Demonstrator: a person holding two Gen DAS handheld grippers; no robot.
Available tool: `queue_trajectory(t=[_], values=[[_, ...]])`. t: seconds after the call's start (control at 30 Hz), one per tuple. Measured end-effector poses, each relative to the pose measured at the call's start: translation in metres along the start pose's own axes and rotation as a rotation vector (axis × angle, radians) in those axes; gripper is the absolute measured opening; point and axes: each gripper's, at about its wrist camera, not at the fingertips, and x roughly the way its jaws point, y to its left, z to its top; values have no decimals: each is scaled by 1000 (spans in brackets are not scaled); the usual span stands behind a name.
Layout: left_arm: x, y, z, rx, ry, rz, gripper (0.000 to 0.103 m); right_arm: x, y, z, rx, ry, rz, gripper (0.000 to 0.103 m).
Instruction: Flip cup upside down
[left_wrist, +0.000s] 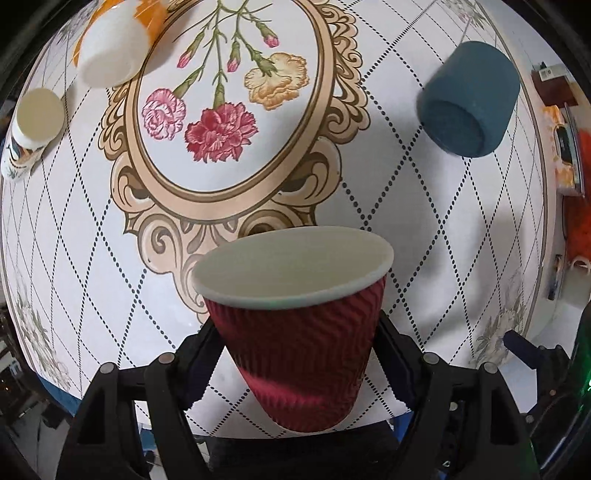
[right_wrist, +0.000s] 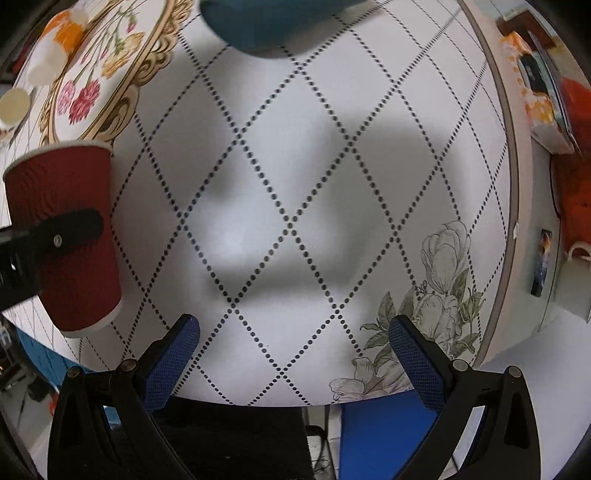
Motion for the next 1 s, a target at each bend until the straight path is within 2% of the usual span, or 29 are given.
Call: queue_trajectory(t=[0.23, 0.37, 0.63, 0.83, 1.0], values=[[4, -13, 1, 14, 2, 14, 78, 4, -14, 7, 10, 3, 5, 103], [2, -8, 4, 19, 7, 18, 83, 3, -13, 8, 21, -2, 13, 103], [1, 2, 8, 24, -9, 20, 83, -8, -13, 15, 38, -1, 18, 103], [-14, 11, 7, 11, -28, 5, 84, -11, -14, 14, 46, -6, 21, 103], [-47, 19, 2, -4, -72, -25, 85, -23, -14, 12, 49, -18, 36, 103]])
